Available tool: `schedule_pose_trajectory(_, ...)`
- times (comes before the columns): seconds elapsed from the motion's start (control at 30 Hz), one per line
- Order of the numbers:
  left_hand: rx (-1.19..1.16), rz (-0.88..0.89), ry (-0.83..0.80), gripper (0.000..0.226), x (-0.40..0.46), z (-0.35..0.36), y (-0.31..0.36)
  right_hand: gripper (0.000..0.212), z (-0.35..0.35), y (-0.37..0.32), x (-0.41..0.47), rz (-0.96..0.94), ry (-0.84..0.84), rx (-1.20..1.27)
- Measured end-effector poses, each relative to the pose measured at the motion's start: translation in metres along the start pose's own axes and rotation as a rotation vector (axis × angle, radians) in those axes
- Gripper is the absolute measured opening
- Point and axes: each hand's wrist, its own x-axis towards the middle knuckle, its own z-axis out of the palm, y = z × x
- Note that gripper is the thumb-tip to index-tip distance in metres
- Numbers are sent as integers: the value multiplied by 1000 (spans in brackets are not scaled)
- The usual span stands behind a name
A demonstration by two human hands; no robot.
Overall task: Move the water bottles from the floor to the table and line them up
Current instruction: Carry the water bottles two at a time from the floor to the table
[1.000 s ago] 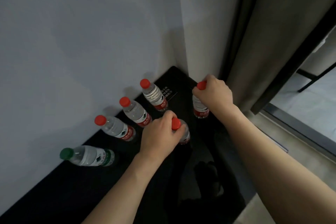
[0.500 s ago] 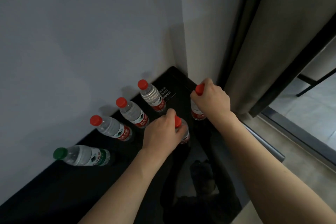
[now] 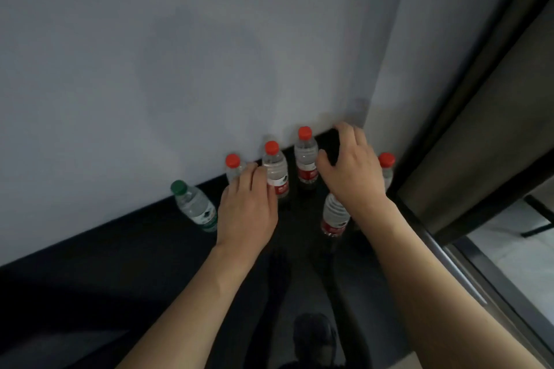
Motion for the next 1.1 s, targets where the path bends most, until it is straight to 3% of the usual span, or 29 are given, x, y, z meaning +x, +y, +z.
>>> schedule_pose_trajectory(0.47, 143, -407, 266, 39, -162, -123, -167, 59, 52, -233, -116, -414, -259, 95)
schedule_pose_trajectory(0.83, 271, -779, 405, 37, -393, -227, -303, 58, 99, -442, -292, -715, -465, 239)
schedule_pose_trajectory(1.1, 348, -1150, 470, 35, -586, -291, -374, 59, 120, -591, -457, -996, -686, 316)
